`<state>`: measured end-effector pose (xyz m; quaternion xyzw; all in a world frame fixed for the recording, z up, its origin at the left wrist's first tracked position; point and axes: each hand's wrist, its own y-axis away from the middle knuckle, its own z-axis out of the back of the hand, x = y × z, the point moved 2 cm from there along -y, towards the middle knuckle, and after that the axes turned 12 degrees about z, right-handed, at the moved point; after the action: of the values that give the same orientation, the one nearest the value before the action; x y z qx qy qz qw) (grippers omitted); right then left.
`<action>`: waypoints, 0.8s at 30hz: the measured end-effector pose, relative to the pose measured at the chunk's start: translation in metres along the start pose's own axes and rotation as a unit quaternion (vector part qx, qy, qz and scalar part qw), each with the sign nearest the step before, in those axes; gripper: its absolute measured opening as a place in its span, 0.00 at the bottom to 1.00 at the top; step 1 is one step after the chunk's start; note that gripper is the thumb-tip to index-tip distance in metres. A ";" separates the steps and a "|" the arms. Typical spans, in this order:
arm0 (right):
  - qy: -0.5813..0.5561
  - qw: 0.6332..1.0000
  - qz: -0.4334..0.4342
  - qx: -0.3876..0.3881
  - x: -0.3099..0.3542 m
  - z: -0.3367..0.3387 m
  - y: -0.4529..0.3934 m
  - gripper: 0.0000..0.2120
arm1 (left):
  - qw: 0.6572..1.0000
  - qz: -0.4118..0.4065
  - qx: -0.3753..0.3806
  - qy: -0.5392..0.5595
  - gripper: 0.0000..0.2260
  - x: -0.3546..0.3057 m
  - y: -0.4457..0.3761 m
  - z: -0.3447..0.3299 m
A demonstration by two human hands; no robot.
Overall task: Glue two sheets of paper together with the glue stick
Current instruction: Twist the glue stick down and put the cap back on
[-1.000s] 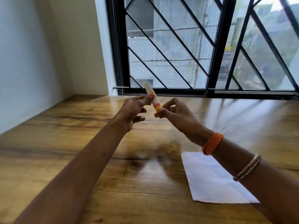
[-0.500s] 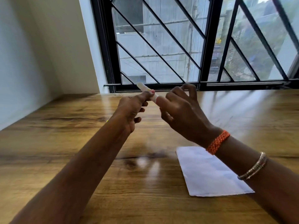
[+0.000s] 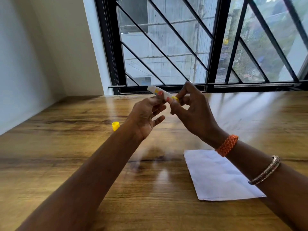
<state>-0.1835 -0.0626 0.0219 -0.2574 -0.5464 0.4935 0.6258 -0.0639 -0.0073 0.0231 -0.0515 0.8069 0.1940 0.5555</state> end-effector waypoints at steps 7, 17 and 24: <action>0.429 0.818 0.355 0.147 0.008 0.008 0.002 0.06 | 0.996 0.017 -0.072 -0.053 0.12 0.004 -0.001 0.002; 0.045 0.998 0.007 0.034 0.008 0.002 0.003 0.11 | 0.998 -0.029 -0.057 -0.021 0.11 -0.002 0.003 0.001; -0.056 0.998 -0.036 -0.004 0.017 0.000 0.001 0.08 | 0.997 -0.049 -0.047 -0.026 0.11 -0.002 0.002 0.001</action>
<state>-0.1853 -0.0473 0.0284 -0.2119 -0.5917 0.4817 0.6107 -0.0631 -0.0052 0.0257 -0.1123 0.7786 0.2058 0.5821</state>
